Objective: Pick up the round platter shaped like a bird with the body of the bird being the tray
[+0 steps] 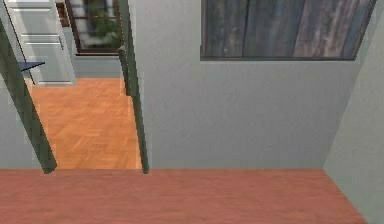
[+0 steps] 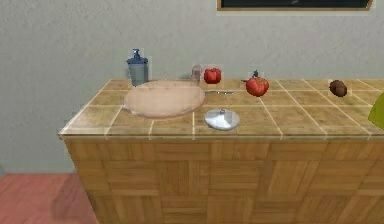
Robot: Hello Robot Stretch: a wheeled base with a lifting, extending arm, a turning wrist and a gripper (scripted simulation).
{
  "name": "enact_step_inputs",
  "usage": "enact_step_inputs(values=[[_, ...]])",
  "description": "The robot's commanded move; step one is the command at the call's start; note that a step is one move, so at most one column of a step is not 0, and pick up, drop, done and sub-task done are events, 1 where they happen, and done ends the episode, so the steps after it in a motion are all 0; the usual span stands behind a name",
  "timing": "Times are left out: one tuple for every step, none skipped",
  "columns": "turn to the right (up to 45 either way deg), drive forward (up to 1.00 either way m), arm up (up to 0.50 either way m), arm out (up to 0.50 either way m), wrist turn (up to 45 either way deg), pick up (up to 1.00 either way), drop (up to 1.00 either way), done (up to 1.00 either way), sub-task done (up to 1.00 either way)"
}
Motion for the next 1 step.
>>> enact_step_inputs(values=[[0.0,0.0,0.5,0.0,0.0,0.0,0.0,0.0,0.0]])
